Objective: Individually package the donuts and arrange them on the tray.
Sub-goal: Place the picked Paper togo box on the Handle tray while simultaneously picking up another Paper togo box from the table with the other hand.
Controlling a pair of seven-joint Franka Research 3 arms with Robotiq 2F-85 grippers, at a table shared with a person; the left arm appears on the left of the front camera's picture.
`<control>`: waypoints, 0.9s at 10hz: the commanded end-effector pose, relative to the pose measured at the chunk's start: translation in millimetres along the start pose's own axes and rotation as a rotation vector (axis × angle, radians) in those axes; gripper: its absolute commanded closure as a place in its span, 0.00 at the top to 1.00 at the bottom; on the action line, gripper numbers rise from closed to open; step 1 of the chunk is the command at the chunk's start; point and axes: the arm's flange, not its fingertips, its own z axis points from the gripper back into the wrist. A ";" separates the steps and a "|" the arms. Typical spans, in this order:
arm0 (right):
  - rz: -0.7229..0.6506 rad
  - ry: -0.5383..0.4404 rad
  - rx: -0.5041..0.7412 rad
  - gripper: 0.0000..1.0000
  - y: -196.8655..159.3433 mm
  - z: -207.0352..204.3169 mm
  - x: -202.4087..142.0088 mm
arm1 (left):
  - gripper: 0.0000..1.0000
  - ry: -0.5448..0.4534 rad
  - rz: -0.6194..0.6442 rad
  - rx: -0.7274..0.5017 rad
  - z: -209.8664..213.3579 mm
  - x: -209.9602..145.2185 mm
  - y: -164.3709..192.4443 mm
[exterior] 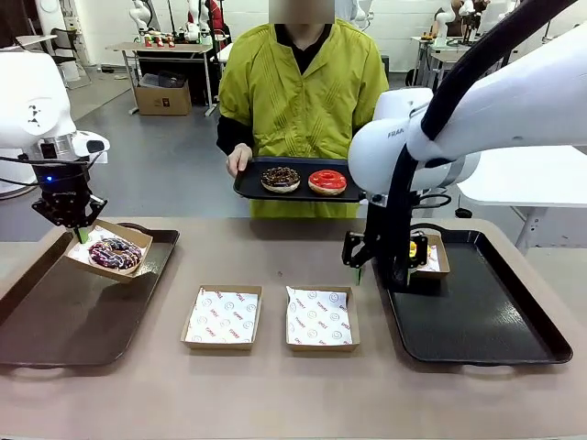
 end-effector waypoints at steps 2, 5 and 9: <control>0.020 -0.033 0.001 1.00 19.7 -26.3 -3.2 | 0.01 -0.009 -0.012 0.000 5.6 -3.4 1.8; 0.050 -0.066 0.023 1.00 34.2 -34.7 -16.1 | 0.01 -0.009 -0.012 0.000 5.6 -3.4 1.8; 0.079 -0.049 0.017 1.00 41.0 -33.2 -15.8 | 0.01 -0.009 -0.012 0.000 5.6 -3.4 1.8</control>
